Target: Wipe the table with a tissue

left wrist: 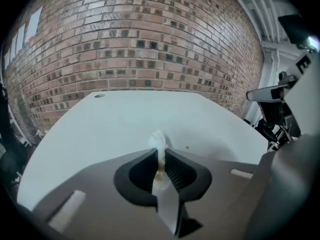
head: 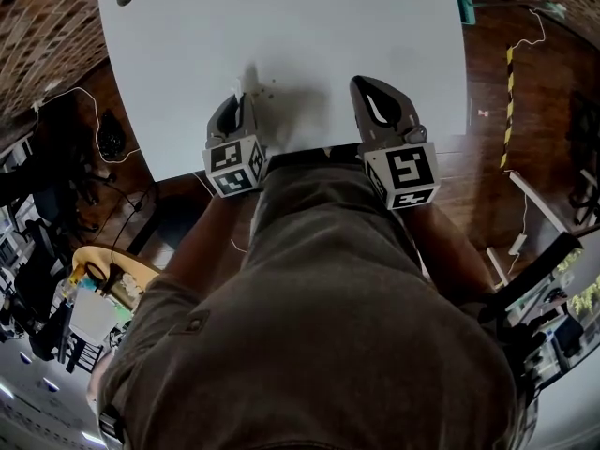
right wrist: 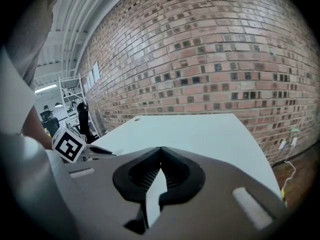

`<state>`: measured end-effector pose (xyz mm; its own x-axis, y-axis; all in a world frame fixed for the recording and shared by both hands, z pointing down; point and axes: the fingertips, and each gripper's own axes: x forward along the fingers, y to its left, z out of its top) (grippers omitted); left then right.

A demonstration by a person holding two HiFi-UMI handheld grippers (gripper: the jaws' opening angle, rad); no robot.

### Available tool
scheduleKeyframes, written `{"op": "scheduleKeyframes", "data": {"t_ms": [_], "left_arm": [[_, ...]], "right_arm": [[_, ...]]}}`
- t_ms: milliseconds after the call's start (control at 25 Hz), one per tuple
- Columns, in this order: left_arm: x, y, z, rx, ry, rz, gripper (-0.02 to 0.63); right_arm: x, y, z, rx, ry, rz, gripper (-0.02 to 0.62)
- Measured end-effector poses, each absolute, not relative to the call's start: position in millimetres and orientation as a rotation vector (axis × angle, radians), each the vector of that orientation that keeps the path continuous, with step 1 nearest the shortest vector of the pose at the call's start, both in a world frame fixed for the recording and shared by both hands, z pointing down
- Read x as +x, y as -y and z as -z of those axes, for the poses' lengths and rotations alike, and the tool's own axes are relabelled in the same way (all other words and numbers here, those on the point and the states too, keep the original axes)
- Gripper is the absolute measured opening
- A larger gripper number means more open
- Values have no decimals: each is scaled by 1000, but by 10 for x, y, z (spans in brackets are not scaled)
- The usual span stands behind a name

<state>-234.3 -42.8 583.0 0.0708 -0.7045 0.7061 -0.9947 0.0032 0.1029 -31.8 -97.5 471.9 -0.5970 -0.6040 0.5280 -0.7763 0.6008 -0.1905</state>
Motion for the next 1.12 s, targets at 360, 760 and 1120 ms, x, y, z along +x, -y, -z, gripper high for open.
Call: {"op": "scheduleKeyframes", "data": {"t_ms": [360,760,1120], "left_arm": [[-2270,504,-5862,1776,1684,-663,44],[-2118,660,-5860,1803,1666,-696,44],[-2021,793,-5859,1824,1642,-745,44]], "right_arm": [[-226,998,-4713,1124,2420,-575,15],[-67,1098,-4661,1179,2417,-583,15],[23,1171,-4626,1204,2418,-590,15]]}}
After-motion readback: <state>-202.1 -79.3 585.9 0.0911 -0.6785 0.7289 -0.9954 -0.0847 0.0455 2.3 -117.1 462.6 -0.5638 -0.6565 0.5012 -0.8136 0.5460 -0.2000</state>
